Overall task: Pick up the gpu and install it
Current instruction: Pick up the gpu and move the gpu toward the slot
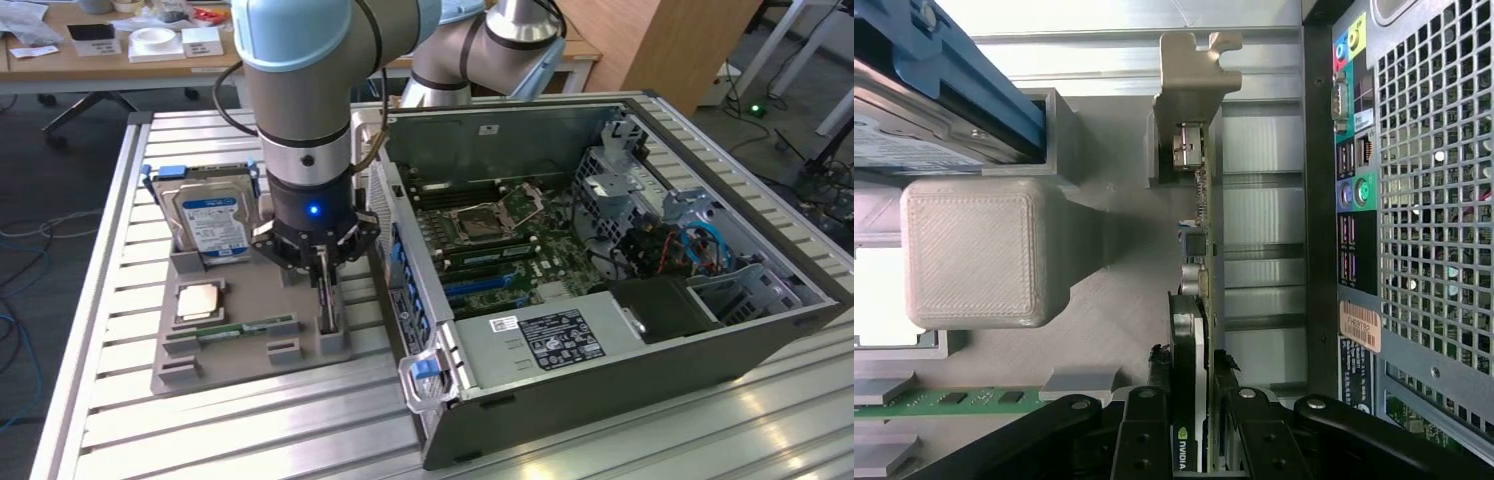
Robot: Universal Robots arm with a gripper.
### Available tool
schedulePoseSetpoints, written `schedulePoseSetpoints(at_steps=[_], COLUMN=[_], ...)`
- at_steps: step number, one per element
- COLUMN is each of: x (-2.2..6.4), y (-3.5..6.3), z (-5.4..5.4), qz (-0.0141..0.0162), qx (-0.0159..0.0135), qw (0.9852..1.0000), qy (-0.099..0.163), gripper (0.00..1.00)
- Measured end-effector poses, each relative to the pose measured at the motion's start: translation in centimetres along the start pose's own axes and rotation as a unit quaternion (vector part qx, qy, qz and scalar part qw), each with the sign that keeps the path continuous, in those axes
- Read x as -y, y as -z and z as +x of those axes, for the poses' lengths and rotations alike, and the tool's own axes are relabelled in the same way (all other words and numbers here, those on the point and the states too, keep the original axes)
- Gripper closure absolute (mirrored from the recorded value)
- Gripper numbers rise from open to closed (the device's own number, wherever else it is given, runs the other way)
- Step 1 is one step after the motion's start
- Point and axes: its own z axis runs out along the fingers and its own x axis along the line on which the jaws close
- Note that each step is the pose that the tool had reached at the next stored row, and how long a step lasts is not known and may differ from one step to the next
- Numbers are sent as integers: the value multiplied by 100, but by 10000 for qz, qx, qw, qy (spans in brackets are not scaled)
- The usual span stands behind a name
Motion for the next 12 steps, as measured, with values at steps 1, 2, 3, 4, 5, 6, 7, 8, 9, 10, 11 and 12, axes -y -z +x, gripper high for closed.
schedulePoseSetpoints(at_steps=[1,2,3,4,5,6,7,8,9,10,11,12], x=[0,0,0,0,0,0,-1,-1,-2,-3,-5,-6], y=[0,0,0,0,0,2,11,31,56,84,117,153], z=[0,0,0,0,0,-1,-1,-1,-1,-1,-2,-2], qz=[0,0,0,1,0,-1,-1,-1,-2,-5,-12,-20], qx=[0,0,0,0,0,1,1,1,0,0,-1,-1], qw=[10000,10000,10000,10000,10000,10000,10000,10000,10000,10000,10000,10000], qy=[0,1,1,1,1,2,2,2,2,2,2,2], gripper=[73,73,73,73,73,73,73,73,73,73,73,73])
